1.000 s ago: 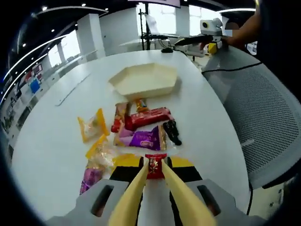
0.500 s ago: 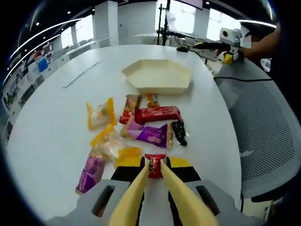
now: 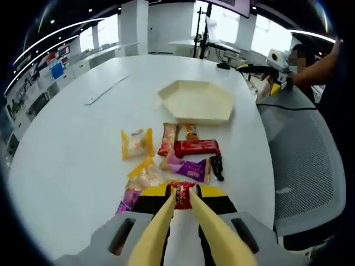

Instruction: Place the target food into the container with the food tongs after gripping and lifting it, then release it inside without dropping or visibly crushing the food.

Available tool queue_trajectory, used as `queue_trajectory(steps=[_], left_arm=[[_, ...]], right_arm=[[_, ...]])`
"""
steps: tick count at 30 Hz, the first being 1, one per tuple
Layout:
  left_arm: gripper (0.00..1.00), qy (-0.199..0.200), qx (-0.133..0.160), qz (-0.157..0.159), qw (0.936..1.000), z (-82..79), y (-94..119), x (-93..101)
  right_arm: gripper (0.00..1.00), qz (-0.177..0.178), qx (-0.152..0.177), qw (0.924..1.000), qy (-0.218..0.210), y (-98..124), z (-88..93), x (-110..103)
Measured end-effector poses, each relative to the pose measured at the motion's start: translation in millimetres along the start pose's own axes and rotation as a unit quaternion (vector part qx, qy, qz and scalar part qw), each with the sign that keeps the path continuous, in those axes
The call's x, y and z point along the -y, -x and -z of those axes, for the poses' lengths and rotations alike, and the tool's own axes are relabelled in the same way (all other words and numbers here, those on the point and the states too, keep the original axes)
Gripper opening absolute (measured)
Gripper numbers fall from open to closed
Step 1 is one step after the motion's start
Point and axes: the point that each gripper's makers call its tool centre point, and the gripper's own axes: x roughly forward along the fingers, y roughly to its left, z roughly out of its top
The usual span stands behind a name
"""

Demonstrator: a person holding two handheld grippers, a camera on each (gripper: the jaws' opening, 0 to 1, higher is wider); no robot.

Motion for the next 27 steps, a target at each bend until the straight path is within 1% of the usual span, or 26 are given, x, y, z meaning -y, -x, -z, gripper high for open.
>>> queue_trajectory(steps=[4, 5, 7, 9, 15, 17, 19, 22, 27], left_arm=[[0.14, -0.001, 0.000, 0.002, 1.0000, -11.0, 7, -3.2], [0.14, -0.001, 0.000, 0.002, 1.0000, -12.1, 8, -4.3], [0.14, 0.006, 0.009, 0.003, 0.9999, -17.0, 10, -6.2], [0.14, 0.005, 0.010, -0.001, 0.9999, -20.8, 13, -6.8], [0.14, 0.001, 0.012, 0.000, 0.9999, -27.7, 11, -6.6], [0.14, 0.001, 0.013, 0.000, 0.9999, -32.8, 11, -5.5], [0.14, 0.006, 0.014, 0.001, 0.9999, -38.5, 9, -4.4], [0.14, -0.003, 0.011, 0.000, 0.9999, -47.5, 2, -3.7], [0.13, -0.008, 0.016, 0.006, 0.9998, -68.4, -11, -0.1]], right_arm=[[0.99, 0.008, -0.005, 0.9999, 0.007, 0, 1.7, 3], [0.99, 0.006, -0.001, 1.0000, 0.003, 1, 0.6, 2], [0.98, 0.008, -0.002, 0.9999, 0.007, 1, 0.6, 3], [0.98, 0.008, -0.001, 0.9999, 0.007, 1, 0.2, 2], [0.97, 0.007, -0.003, 1.0000, 0.003, 1, 1.1, 2], [0.95, 0.004, -0.004, 1.0000, 0.003, 1, 1.5, 1], [0.95, 0.005, -0.006, 0.9999, 0.008, 1, 1.6, 1], [0.95, 0.006, -0.005, 1.0000, 0.004, 2, 1.5, 2], [0.95, -0.003, -0.004, 1.0000, -0.002, 1, 1.5, -2]])
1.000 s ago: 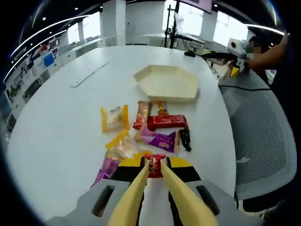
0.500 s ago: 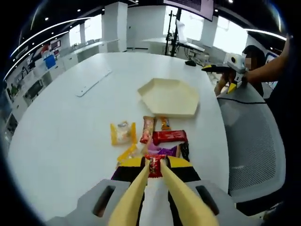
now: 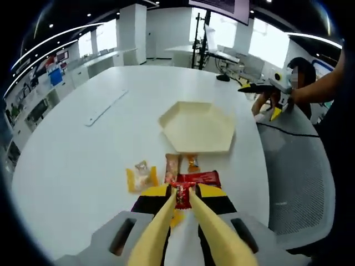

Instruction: Place the target food into the container with the food tongs after gripping and lifting it, then release it inside without dropping or visibly crushing the food.

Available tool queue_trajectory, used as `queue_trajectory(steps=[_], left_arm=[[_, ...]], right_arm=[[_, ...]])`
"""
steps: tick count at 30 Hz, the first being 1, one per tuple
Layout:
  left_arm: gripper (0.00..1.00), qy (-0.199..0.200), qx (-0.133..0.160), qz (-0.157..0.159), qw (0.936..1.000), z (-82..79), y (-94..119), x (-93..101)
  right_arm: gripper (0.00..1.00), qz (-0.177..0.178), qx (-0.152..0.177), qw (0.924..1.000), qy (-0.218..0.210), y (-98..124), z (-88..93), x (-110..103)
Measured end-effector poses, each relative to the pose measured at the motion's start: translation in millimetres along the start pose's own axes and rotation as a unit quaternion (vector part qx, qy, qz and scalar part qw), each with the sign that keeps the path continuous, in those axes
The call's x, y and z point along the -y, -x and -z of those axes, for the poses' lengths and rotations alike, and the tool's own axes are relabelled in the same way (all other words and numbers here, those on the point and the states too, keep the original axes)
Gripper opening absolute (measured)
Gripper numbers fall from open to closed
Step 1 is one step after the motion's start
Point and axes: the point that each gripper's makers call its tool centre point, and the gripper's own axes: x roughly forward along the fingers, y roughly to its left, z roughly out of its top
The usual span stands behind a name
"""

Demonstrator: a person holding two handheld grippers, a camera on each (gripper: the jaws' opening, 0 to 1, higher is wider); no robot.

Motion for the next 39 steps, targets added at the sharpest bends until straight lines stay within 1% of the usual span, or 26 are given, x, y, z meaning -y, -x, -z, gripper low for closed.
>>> queue_trajectory(steps=[5, 6, 11, 15, 20, 23, 27, 29, 32, 36, 38, 39], left_arm=[[0.13, -0.007, 0.000, 0.008, 0.9999, -15.5, -15, 4.9], [0.13, -0.012, 0.001, 0.014, 0.9998, -26.4, -26, 10.7], [0.13, -0.021, -0.003, 0.023, 0.9995, -39.2, -41, 13.9], [0.13, -0.026, -0.004, 0.031, 0.9992, -54.6, -58, 15.8], [0.14, -0.029, 0.002, 0.035, 0.9990, -78.0, -76, 19.3], [0.14, -0.026, 0.008, 0.037, 0.9990, -95.7, -90, 22.5], [0.14, -0.036, 0.009, 0.040, 0.9985, -114.4, -105, 28.8], [0.14, -0.039, 0.008, 0.041, 0.9984, -119.2, -113, 30.2], [0.14, -0.047, 0.010, 0.047, 0.9978, -126.9, -119, 37.0], [0.15, -0.062, 0.017, 0.053, 0.9965, -133.4, -120, 43.8], [0.16, -0.075, 0.019, 0.051, 0.9957, -134.4, -120, 44.0], [0.16, -0.073, 0.017, 0.052, 0.9959, -133.8, -121, 43.4]], right_arm=[[0.96, 0.002, -0.005, 1.0000, -0.003, 0, 1.3, 0], [0.96, 0.002, -0.001, 1.0000, 0.000, 0, -0.2, 1], [0.97, 0.007, 0.001, 1.0000, -0.003, 0, -1.1, 3], [0.96, 0.007, 0.001, 1.0000, -0.003, 0, -0.7, 3], [0.96, 0.008, 0.001, 0.9999, -0.007, 1, -0.4, 4], [0.96, 0.009, 0.002, 0.9999, -0.009, 1, -0.3, 4], [0.94, 0.008, 0.001, 0.9999, -0.011, 1, 0.4, 4], [0.95, 0.010, 0.001, 0.9999, -0.014, 1, 1.1, 6], [0.95, 0.013, 0.005, 0.9998, -0.011, 2, -0.1, 7], [0.96, 0.015, 0.004, 0.9998, -0.013, 3, 0.9, 8], [0.96, 0.014, 0.004, 0.9998, -0.014, 3, 0.8, 8], [0.96, 0.014, 0.003, 0.9998, -0.014, 3, 1.0, 8]])
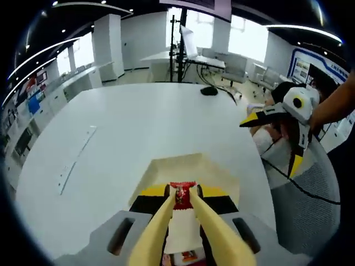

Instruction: Place the target food into the container with the food tongs after gripping and lifting it, then release it inside without dropping or visibly crushing the food.

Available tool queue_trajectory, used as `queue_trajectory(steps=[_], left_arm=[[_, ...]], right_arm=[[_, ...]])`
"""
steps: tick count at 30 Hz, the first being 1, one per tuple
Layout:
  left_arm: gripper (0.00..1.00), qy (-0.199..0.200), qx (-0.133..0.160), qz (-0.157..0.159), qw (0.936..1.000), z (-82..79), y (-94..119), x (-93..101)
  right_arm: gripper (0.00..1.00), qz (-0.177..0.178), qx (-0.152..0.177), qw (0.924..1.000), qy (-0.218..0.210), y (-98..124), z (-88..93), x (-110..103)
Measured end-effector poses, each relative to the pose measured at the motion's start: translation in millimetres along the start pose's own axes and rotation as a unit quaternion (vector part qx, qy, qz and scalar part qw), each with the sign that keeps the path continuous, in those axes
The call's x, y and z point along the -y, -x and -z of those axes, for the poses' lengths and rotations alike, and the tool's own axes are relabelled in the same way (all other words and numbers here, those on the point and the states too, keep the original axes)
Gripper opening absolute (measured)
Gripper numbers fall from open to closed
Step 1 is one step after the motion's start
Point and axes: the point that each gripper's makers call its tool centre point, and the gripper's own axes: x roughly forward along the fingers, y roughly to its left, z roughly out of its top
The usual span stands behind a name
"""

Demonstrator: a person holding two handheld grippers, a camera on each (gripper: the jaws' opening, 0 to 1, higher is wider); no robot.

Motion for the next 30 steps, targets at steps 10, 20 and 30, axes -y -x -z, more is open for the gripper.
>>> queue_trajectory(steps=[10, 20, 30], left_arm=[[0.19, -0.005, 0.010, -0.003, 0.9999, 2.0, 3, 1.1], [0.20, -0.006, 0.019, -0.010, 0.9998, 12.8, 23, -5.9], [0.20, 0.008, 0.025, -0.035, 0.9990, 38.9, 54, -24.2]], right_arm=[[1.00, 0.005, 0.013, 0.9998, 0.015, 0, -4.9, 1], [1.00, -0.010, 0.043, 0.9987, 0.024, 0, -14.2, -3], [1.00, -0.016, 0.049, 0.9984, 0.024, 0, -15.3, -4]])
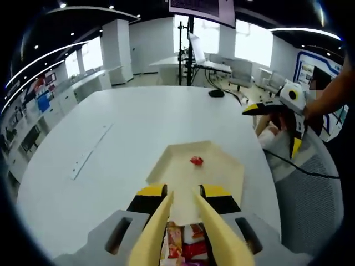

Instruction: Place the target food into the container with the food tongs after gripping and lifting it, then release it inside without dropping or visibly crushing the food.

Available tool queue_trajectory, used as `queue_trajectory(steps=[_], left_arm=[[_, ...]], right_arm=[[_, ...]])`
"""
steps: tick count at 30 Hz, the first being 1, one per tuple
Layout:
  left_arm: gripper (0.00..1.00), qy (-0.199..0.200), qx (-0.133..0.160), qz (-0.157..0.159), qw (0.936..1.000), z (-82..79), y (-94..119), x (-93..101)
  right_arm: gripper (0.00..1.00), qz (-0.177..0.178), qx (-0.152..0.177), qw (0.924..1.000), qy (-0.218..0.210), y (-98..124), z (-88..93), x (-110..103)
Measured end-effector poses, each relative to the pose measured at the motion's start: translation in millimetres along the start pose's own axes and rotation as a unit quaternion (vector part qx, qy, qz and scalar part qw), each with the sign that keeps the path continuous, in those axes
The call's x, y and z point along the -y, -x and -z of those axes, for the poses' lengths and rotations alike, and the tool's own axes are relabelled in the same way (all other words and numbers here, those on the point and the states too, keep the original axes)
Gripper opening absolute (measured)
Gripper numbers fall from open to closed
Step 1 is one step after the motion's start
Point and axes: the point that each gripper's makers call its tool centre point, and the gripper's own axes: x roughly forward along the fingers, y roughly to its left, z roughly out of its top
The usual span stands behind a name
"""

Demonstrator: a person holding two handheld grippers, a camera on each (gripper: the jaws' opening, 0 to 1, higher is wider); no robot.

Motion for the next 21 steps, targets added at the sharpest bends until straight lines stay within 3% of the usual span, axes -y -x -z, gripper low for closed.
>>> queue_trajectory(steps=[7, 21], left_arm=[[0.20, 0.008, 0.012, -0.022, 0.9997, 18.3, 29, -10.0], [0.21, 0.025, 0.006, -0.059, 0.9979, 79.3, 94, -28.3]], right_arm=[[1.00, 0.000, -0.003, 1.0000, -0.002, 0, 0.7, 0], [1.00, 0.000, -0.006, 1.0000, 0.001, 0, 0.2, -1]])
